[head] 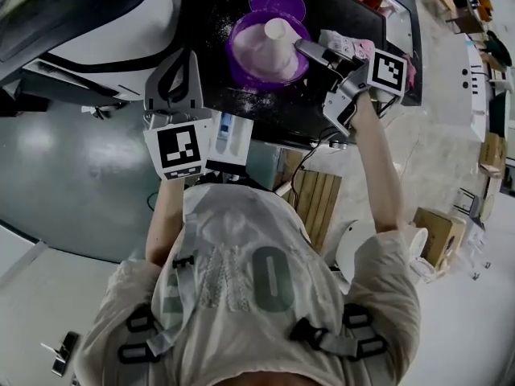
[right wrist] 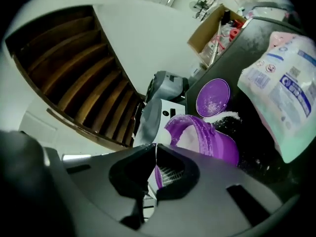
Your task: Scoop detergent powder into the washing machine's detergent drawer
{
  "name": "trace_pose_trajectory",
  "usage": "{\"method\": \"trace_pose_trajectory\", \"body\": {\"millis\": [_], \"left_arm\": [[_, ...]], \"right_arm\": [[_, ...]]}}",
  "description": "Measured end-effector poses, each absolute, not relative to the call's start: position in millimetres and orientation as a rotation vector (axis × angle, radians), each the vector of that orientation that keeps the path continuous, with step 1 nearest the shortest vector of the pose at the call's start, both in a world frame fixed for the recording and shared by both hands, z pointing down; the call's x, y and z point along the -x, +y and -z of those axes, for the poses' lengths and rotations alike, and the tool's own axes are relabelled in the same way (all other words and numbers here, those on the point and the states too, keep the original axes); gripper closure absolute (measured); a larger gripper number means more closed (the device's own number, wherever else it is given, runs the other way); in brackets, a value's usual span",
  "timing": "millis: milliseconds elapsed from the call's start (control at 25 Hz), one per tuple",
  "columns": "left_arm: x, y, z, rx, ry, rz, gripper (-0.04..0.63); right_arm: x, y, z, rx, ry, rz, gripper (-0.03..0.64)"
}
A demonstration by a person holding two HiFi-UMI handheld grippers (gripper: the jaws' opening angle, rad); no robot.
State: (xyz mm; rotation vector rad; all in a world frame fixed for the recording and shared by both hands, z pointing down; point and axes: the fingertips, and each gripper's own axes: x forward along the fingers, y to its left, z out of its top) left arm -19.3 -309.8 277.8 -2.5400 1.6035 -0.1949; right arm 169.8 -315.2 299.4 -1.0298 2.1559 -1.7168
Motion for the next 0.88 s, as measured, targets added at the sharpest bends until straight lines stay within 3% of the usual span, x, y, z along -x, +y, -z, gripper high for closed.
{"method": "trace_pose_trajectory", "body": {"millis": [880], "left_arm": [[-37.3,-281.1,-264.6,2.568,1.381,0.138,0.574]], "right_arm": [[-196.2,-228.6,-289.3,0.939,1.559,1.339,0.606]]}}
